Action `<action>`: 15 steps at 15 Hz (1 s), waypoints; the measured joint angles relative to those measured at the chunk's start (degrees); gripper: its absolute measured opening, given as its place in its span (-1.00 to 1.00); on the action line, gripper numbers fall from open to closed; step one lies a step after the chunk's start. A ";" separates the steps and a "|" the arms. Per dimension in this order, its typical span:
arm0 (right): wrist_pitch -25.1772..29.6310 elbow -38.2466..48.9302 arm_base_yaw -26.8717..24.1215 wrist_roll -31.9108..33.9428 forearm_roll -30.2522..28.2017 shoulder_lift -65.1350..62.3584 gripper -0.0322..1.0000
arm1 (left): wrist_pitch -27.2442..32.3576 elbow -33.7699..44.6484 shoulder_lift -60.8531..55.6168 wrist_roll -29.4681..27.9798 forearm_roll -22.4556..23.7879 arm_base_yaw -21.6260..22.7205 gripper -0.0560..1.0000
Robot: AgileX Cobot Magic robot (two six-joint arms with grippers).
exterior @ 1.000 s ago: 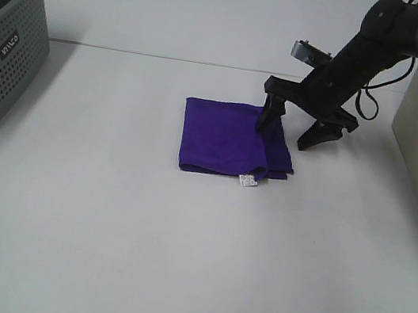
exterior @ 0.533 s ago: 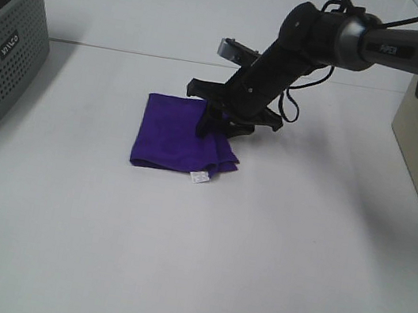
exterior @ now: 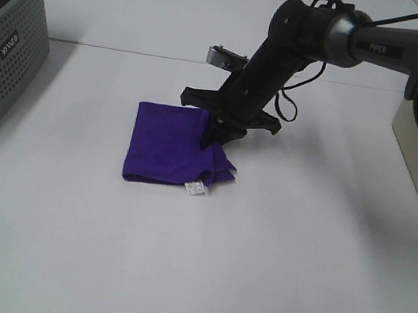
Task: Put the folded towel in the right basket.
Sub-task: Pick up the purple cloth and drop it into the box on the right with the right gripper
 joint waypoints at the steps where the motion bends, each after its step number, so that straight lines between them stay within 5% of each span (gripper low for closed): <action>1: 2.01 -0.97 0.00 0.00 -0.69 -0.74 -0.77 | 0.00 0.00 0.00 0.00 0.00 0.00 0.98; 4: 8.65 -9.63 0.06 2.92 -7.33 -9.28 -0.77 | 0.00 0.00 0.00 0.00 0.00 0.00 0.98; 9: 9.34 -15.30 -4.13 5.73 -20.80 -25.50 -0.77 | 0.00 0.00 0.00 0.00 0.06 0.00 0.98; 12: 9.51 -15.30 -14.09 5.79 -30.31 -35.87 -0.77 | 0.00 0.00 0.00 0.00 0.06 0.00 0.98; 15: 9.63 -15.30 -25.32 5.96 -33.63 -39.30 -0.77 | 0.00 0.00 0.00 0.00 0.06 0.00 0.98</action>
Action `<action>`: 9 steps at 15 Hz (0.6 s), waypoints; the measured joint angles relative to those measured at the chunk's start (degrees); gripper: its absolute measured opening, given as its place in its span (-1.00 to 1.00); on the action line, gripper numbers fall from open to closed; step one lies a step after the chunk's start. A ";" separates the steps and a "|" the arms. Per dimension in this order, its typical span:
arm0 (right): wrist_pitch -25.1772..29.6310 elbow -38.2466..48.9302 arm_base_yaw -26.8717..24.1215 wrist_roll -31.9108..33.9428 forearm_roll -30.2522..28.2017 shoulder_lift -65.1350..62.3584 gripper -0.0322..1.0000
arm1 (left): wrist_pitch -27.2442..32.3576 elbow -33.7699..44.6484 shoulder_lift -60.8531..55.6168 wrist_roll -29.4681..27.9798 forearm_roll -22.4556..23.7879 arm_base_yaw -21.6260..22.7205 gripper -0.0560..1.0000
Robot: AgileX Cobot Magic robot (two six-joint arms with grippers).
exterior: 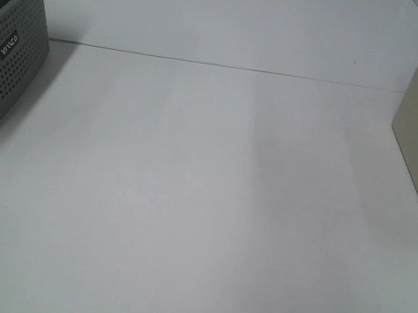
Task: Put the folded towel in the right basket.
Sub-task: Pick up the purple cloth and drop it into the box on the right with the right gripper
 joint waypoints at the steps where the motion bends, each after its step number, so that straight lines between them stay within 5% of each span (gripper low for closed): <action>1: 0.11 0.46 -2.86 0.00 -0.17 -0.06 -0.77 | 0.00 0.00 0.00 0.00 0.00 0.00 0.98; 9: 0.40 22.52 -8.42 0.00 -1.32 6.99 -0.77 | 0.00 0.00 0.00 0.00 0.00 0.00 0.98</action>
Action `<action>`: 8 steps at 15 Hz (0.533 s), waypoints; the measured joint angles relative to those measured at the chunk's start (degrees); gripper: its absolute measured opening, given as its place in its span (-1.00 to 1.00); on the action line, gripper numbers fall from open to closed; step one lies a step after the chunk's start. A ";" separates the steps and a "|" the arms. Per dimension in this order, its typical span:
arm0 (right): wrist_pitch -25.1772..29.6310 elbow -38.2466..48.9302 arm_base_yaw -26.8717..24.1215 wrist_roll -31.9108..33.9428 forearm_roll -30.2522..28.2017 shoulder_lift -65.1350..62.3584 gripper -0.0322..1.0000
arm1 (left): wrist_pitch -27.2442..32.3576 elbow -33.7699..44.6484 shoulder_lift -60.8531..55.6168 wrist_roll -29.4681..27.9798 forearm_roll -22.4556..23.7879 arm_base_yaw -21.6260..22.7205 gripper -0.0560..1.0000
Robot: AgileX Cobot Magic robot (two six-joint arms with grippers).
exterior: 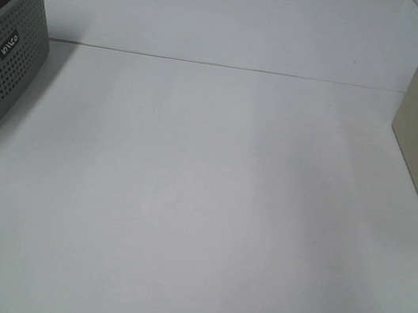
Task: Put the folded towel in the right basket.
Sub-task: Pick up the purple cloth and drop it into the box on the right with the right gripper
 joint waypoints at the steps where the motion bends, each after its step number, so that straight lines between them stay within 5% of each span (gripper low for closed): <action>1: 0.06 0.63 0.00 0.00 0.00 1.83 -0.77 | 0.00 0.00 0.00 0.00 0.00 0.00 0.98; 4: 0.11 0.92 0.00 1.83 0.97 5.67 -0.60 | 0.00 0.00 0.00 0.00 0.00 0.00 0.98; 6: 0.11 0.92 0.00 2.64 1.09 6.59 0.19 | 0.00 0.00 0.00 0.00 0.00 0.00 0.98; 8: 0.11 0.92 0.00 2.64 1.09 6.76 0.68 | 0.00 0.00 0.00 0.00 0.00 0.00 0.98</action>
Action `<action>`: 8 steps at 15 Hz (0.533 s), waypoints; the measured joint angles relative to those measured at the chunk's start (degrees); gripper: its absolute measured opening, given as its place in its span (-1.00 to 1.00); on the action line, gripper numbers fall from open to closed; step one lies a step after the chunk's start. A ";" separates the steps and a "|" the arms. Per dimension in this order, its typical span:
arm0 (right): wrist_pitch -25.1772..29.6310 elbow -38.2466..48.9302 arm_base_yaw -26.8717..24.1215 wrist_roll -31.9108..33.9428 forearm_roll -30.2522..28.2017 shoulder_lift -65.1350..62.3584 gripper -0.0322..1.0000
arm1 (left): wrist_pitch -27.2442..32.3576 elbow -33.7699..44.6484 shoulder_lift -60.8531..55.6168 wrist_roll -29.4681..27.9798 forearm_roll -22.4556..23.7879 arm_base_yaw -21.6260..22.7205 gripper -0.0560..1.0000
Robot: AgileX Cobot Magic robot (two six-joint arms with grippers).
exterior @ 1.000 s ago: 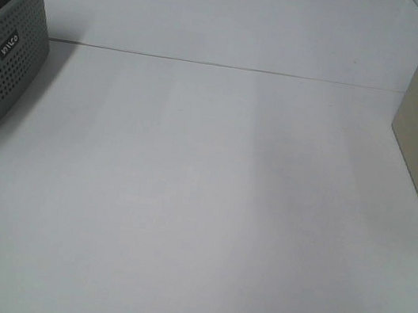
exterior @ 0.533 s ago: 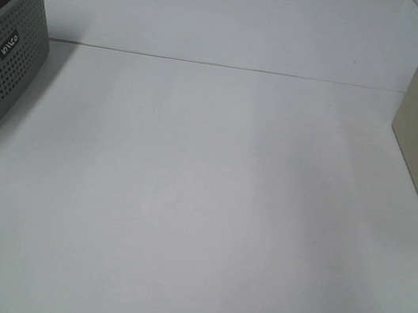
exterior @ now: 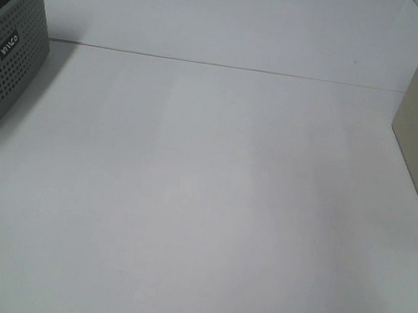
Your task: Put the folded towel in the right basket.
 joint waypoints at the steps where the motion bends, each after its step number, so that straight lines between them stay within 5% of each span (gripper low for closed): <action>1: 0.00 0.00 0.00 0.00 0.00 0.00 0.82 | 0.00 0.00 0.00 0.00 0.00 0.00 0.98; 5: 0.06 -0.40 0.00 -0.80 0.34 -1.49 0.92 | 0.00 0.00 0.00 0.00 0.00 0.00 0.98; 8: 0.06 -8.31 0.00 -4.35 8.02 -5.50 0.92 | 0.00 0.00 0.00 0.00 0.00 0.00 0.98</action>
